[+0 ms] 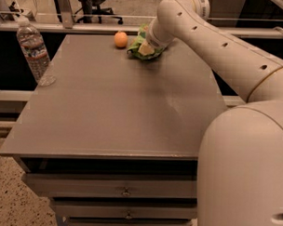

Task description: Move green rice chip bag near orange

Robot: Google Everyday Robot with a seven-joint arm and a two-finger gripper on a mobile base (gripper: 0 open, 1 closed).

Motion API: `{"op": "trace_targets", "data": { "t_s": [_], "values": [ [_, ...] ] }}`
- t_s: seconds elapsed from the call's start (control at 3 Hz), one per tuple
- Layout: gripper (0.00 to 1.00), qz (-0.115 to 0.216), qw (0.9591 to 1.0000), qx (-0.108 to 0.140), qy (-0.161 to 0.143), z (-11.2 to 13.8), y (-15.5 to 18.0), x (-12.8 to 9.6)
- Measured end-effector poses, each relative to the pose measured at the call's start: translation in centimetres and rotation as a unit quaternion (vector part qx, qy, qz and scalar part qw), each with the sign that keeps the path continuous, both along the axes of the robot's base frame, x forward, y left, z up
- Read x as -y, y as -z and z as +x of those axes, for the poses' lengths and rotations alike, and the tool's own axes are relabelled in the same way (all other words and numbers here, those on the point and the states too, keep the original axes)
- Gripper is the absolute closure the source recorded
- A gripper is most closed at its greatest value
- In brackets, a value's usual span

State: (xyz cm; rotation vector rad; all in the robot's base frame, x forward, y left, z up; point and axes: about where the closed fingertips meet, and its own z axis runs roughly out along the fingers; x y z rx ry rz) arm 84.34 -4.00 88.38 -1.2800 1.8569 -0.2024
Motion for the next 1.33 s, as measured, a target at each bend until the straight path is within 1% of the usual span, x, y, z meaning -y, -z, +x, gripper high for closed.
{"op": "trace_targets", "data": {
  "t_s": [0.33, 0.67, 1.0, 1.33],
  "values": [
    [0.0, 0.004, 0.9998, -0.02, -0.004, -0.1, 1.0, -0.9],
    [0.0, 0.017, 0.9994, -0.027, -0.008, -0.5, 0.3, -0.7],
    [0.0, 0.049, 0.9982, -0.03, -0.012, -1.4, -2.0, 1.4],
    [0.0, 0.111, 0.9929, -0.033, -0.027, -4.0, -4.6, 5.2]
  ]
}}
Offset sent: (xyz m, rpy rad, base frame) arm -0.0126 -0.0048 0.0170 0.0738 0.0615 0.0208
